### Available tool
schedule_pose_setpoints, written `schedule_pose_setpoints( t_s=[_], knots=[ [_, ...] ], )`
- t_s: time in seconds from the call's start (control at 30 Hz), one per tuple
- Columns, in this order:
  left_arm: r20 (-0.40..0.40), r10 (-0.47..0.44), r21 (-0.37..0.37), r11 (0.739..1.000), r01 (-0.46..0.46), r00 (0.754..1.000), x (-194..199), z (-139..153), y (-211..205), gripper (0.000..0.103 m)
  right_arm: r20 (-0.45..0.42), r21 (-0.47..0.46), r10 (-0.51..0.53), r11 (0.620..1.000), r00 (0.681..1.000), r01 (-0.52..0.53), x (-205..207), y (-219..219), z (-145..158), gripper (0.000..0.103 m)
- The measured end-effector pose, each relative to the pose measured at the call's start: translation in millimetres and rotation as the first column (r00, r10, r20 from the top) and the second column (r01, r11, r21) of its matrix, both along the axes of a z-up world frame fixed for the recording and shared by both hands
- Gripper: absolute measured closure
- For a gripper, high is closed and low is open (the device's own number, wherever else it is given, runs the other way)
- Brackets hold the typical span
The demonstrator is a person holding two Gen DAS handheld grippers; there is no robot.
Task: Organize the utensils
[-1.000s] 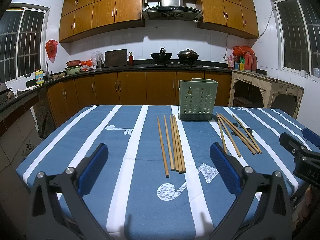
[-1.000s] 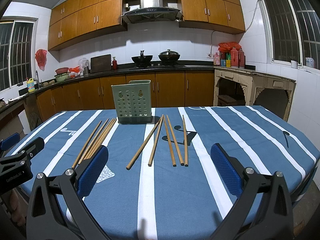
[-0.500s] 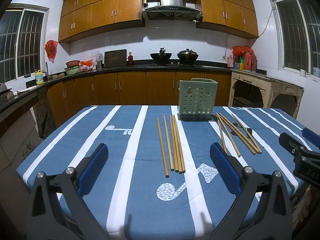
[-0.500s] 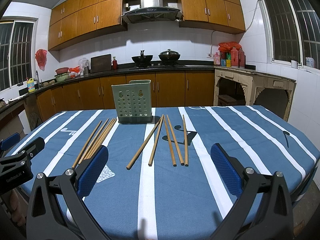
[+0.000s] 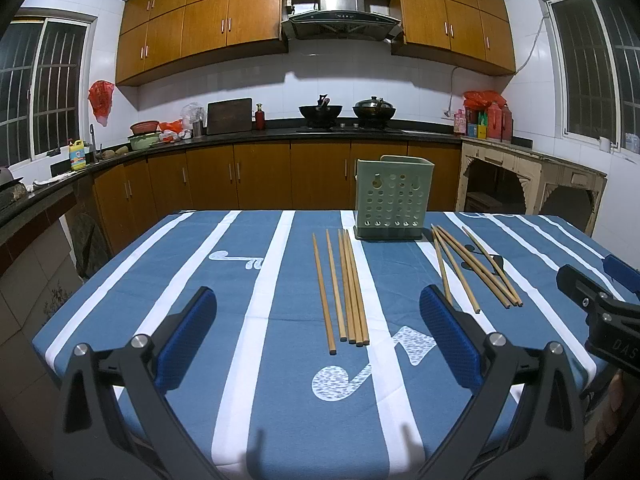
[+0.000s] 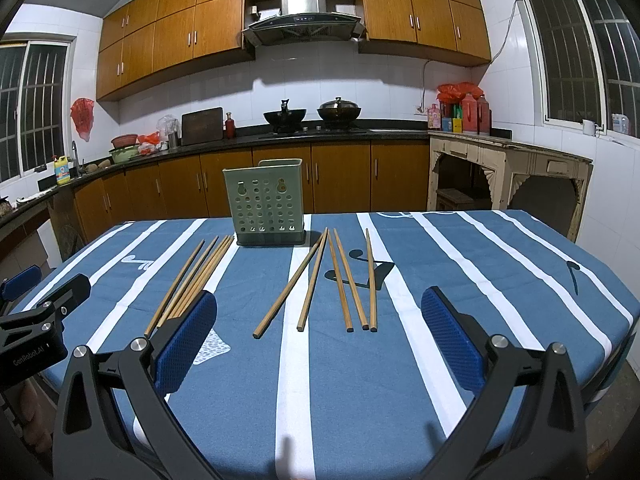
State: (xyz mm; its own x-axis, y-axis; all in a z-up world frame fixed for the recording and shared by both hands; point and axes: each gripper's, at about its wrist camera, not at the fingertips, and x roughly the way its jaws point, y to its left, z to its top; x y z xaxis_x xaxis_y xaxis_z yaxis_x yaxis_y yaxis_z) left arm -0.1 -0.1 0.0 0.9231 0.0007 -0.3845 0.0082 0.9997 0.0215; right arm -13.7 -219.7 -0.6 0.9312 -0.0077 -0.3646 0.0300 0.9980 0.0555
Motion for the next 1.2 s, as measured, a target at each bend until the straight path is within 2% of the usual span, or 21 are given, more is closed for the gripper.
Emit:
schedule_pose_setpoints(
  t_s=[1.2],
  knots=[
    [-0.006,0.002,0.0,1.0,-0.002,1.0,0.0,-0.2,0.3,0.004,-0.012,0.004,-0.003,1.0,1.0,0.003,-1.3,1.1,-3.5,0.002]
  ],
)
